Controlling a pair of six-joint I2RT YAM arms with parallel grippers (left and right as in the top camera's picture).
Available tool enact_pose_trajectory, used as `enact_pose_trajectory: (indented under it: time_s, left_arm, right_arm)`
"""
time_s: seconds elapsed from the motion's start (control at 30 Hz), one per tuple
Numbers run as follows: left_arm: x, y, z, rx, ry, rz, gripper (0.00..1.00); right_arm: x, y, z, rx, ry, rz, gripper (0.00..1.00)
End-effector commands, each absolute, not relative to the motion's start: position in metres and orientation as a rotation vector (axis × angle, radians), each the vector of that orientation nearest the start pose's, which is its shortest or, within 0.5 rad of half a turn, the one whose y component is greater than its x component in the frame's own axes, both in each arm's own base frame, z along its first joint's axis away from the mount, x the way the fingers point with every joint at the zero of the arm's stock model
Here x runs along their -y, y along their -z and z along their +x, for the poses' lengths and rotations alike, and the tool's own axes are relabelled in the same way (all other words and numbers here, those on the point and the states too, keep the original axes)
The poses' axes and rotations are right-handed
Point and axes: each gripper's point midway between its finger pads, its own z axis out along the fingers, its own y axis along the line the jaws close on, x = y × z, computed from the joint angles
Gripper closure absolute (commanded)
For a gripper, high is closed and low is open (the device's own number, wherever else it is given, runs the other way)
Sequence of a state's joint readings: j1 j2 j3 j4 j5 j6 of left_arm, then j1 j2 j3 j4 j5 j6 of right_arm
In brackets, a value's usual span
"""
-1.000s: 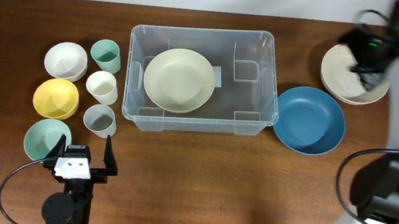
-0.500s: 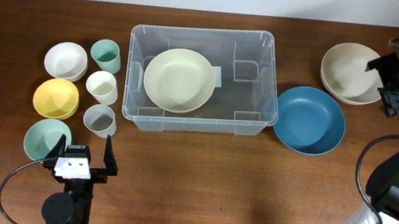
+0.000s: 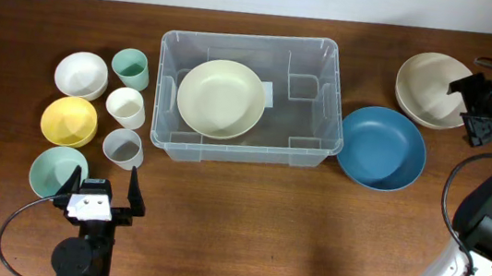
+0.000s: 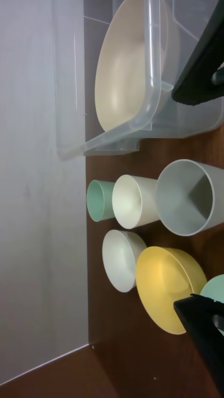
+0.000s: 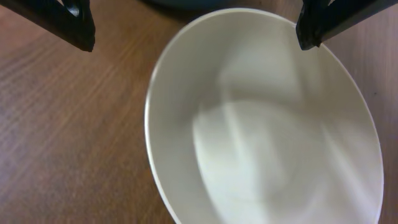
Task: Pack container
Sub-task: 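Move the right gripper to the back cream bowl's rim, then close the right gripper on the back cream bowl's rim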
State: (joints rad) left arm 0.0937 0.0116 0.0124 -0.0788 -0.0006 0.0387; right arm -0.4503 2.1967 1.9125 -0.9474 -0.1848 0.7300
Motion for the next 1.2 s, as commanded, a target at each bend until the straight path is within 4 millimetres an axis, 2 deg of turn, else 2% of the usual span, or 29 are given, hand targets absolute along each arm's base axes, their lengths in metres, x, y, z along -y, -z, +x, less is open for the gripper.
enact_pose_trajectory:
  time_s: [0.0,0.47,0.73,1.03,1.17]
  left_arm:
    - [-0.023,-0.156,0.245,-1.651,-0.110,-0.031,0.00]
    - [-0.023,-0.156,0.245,-1.651,-0.111,-0.031,0.00]
    - [-0.023,-0.156,0.245,-1.651,-0.110,-0.031,0.00]
    - [-0.023,-0.156,0.245,-1.651,-0.110,-0.031,0.00]
    - [-0.023,-0.156,0.245,-1.651,-0.110,-0.031,0.00]
  right_arm:
    - [0.197,-0.069,0.470,-2.374,-0.302,1.555,0.01]
    - [0.202,-0.041,0.471,-2.395,-0.261,1.579,0.01]
    - [0.205,-0.040,0.476,-2.381,-0.257,1.562,0.01]
    - [0.213,-0.038,0.472,-2.375,-0.185,1.572,0.01]
    - [0.216,-0.031,0.467,-2.379,-0.142,1.581,0.01]
